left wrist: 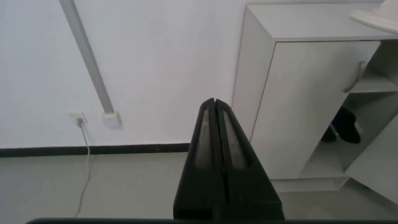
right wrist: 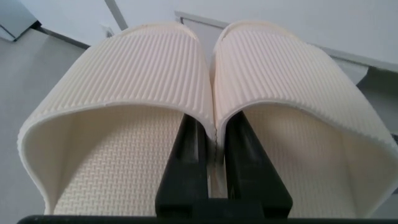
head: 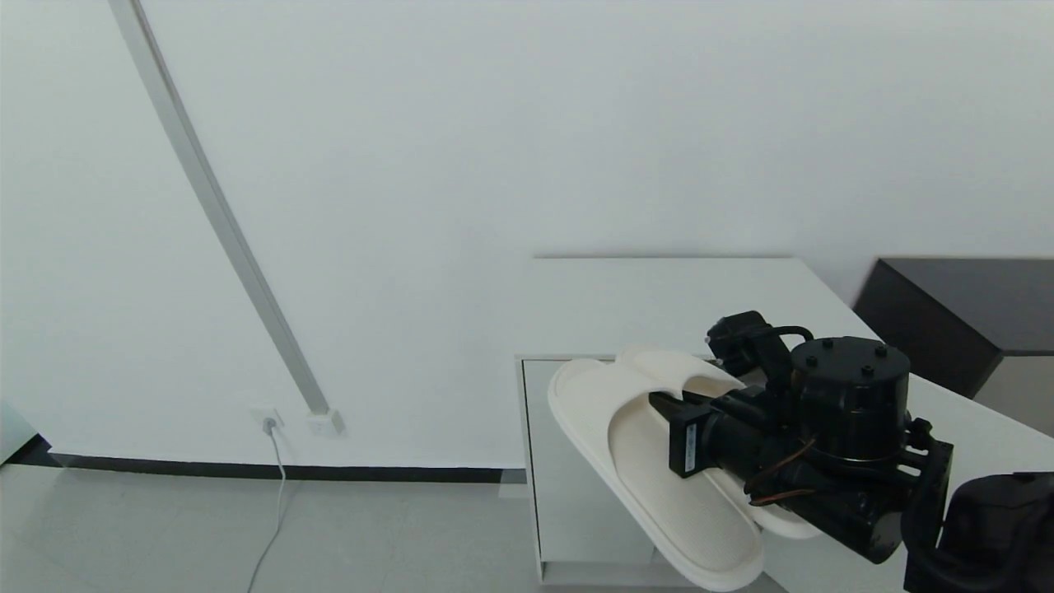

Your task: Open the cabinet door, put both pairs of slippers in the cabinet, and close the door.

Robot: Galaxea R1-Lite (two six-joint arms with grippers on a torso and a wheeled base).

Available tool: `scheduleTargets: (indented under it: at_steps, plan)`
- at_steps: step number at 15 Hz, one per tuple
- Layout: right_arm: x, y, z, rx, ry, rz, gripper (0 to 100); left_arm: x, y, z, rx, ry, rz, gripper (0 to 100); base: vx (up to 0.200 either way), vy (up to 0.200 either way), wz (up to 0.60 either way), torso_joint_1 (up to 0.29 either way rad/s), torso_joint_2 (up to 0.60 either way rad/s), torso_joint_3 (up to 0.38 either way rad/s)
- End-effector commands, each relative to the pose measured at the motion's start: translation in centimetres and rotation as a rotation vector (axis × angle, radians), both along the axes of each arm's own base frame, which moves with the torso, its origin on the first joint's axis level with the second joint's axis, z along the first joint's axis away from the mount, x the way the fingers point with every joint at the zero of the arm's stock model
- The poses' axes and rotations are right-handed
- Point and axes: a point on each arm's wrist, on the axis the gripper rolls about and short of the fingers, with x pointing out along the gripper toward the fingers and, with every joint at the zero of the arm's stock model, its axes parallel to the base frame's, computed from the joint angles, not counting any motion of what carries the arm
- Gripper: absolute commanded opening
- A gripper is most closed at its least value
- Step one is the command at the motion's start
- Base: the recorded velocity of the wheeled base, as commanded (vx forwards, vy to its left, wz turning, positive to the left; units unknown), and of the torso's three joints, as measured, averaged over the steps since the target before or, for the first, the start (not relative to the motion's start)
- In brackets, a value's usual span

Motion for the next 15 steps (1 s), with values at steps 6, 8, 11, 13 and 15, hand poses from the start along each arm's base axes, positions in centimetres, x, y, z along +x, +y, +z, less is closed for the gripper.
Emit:
scheduleTargets:
  at_steps: [6,8,11,13,15]
  plan:
    - [-0.08,0.13,-0.22,-0.007,0.005,0.004,0,0.01,0.0,0.0,-0.001,0.001,0.0,0,0.0,0.0,0.0,0.0,0.0,0.0]
    - [-0.11,0.16,-0.22,-0.005,0.005,0.005,0,0.01,0.0,0.0,-0.001,0.001,0.0,0,0.0,0.0,0.0,0.0,0.0,0.0]
    - [-0.15,0.2,-0.32,-0.01,0.008,0.009,0,0.01,0.0,0.0,0.0,0.001,0.0,0,0.0,0.0,0.0,0.0,0.0,0.0]
    - [-0.15,0.2,-0.32,-0.01,0.008,0.009,0,0.01,0.0,0.0,0.0,0.001,-0.002,0,0.0,0.0,0.0,0.0,0.0,0.0]
    - [-0.15,0.2,-0.32,-0.01,0.008,0.009,0,0.01,0.0,0.0,0.0,0.001,-0.002,0,0.0,0.0,0.0,0.0,0.0,0.0]
